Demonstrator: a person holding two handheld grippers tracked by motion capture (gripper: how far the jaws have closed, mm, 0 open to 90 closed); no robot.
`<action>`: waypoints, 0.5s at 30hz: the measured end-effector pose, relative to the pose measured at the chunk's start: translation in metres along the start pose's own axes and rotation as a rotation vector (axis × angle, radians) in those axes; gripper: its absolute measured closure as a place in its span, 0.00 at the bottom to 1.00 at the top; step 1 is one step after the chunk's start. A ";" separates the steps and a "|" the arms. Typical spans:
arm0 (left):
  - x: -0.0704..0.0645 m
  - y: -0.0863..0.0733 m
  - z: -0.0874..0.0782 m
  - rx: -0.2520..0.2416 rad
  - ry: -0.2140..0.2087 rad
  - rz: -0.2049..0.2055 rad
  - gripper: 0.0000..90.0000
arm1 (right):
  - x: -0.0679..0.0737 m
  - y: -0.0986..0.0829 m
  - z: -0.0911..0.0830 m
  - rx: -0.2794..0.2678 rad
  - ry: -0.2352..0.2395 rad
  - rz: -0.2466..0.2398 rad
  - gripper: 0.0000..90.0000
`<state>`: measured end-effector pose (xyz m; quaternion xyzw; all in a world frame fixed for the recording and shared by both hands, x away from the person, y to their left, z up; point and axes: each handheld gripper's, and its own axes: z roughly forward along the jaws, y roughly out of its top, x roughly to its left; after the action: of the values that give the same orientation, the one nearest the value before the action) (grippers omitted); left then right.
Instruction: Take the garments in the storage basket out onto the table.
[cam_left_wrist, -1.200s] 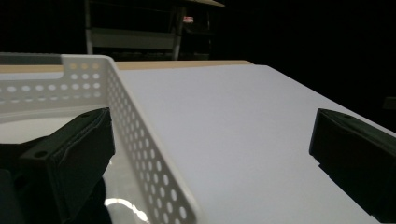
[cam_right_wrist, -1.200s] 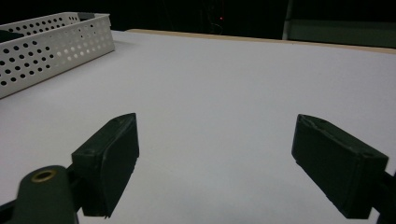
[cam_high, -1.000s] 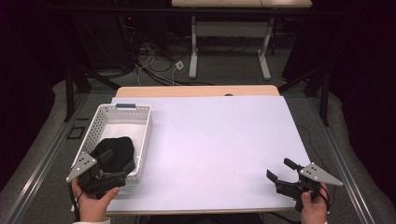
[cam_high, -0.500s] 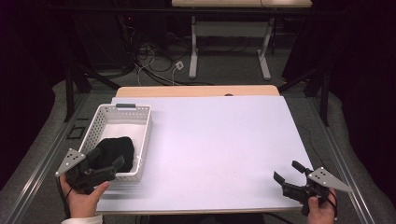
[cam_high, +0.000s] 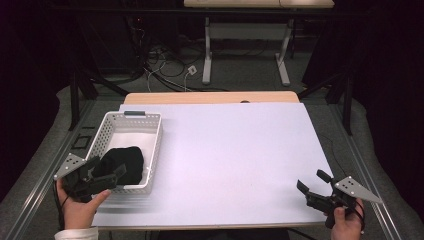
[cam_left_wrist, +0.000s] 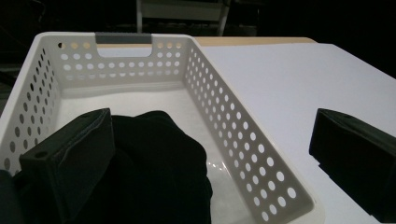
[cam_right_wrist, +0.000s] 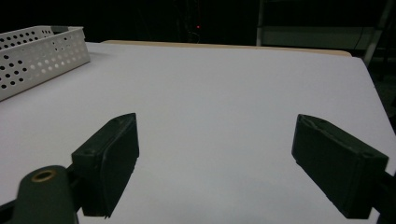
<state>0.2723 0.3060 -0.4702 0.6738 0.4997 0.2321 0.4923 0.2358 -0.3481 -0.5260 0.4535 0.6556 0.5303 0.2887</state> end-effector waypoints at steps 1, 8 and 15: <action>0.001 0.003 0.001 0.005 -0.001 0.002 0.01 | 0.000 0.000 0.001 0.001 0.001 -0.001 0.16; 0.005 0.021 0.009 0.050 -0.004 0.023 0.01 | 0.005 0.000 0.007 0.021 0.032 -0.020 0.16; 0.011 0.031 0.023 0.140 0.029 0.062 0.01 | 0.004 -0.001 0.011 0.028 0.038 -0.005 0.16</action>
<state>0.3096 0.3057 -0.4536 0.7184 0.5007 0.2213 0.4293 0.2429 -0.3401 -0.5297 0.4459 0.6694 0.5288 0.2710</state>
